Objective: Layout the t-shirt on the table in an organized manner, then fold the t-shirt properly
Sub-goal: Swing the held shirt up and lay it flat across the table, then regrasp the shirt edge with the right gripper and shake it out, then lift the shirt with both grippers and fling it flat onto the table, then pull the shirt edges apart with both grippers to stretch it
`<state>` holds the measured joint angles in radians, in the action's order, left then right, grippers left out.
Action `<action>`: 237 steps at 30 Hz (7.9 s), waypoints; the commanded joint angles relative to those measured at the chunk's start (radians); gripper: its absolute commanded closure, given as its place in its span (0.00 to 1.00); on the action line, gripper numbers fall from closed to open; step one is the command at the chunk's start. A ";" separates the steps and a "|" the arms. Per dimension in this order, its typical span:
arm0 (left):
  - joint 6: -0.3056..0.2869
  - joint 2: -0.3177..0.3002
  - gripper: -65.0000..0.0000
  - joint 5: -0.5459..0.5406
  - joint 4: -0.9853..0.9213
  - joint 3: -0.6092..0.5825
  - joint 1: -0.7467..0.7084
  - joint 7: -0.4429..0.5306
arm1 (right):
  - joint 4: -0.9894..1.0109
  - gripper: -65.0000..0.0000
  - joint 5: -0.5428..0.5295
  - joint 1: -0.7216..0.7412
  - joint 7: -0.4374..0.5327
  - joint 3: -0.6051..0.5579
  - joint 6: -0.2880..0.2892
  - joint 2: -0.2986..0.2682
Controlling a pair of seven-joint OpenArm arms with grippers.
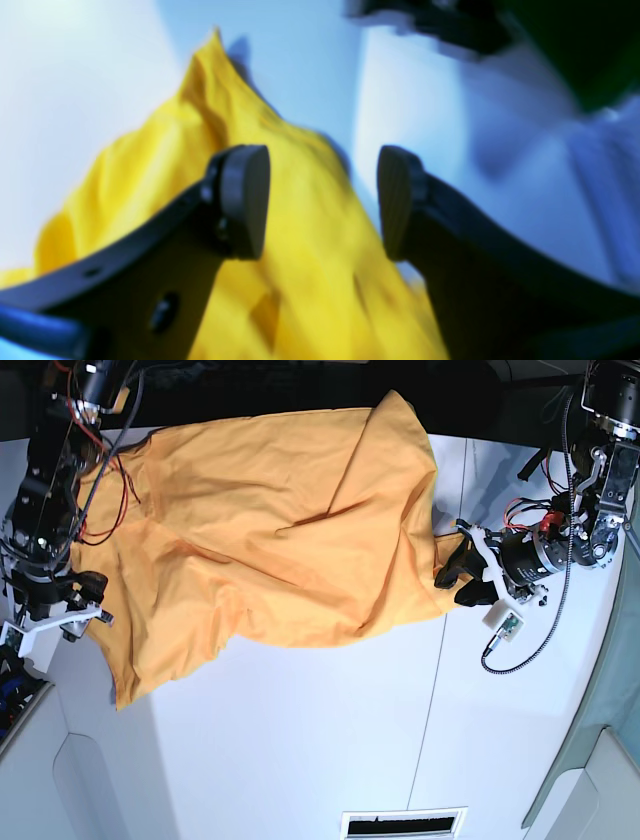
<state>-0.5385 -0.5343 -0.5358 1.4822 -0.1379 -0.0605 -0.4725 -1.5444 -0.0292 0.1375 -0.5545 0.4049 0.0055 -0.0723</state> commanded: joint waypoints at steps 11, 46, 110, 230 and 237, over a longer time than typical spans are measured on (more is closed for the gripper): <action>0.064 -0.008 0.53 0.023 -0.123 0.008 0.048 0.050 | 0.711 0.48 -0.051 0.383 0.314 0.000 0.158 -0.081; -0.160 -0.093 1.00 -0.217 0.061 0.007 0.145 -0.108 | 0.467 1.00 -0.204 0.230 0.141 0.001 0.523 -0.262; -0.048 -0.089 1.00 -0.013 0.083 -0.111 0.094 -0.134 | 0.636 1.00 -0.114 0.414 0.240 -0.470 0.515 -0.249; -0.160 -0.036 0.64 -0.209 -0.302 -0.073 0.209 -0.142 | 0.674 1.00 -0.181 0.132 0.258 0.018 0.443 -0.118; -0.021 0.041 1.00 0.088 -0.381 -0.073 0.220 -0.104 | 0.533 1.00 -0.469 -0.049 0.078 0.018 0.544 -0.100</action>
<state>-0.5911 -0.4759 -0.4862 1.0992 -0.2165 0.1478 -0.5533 -1.0073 -0.5255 0.0906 -0.4423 0.4244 0.5526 -0.1692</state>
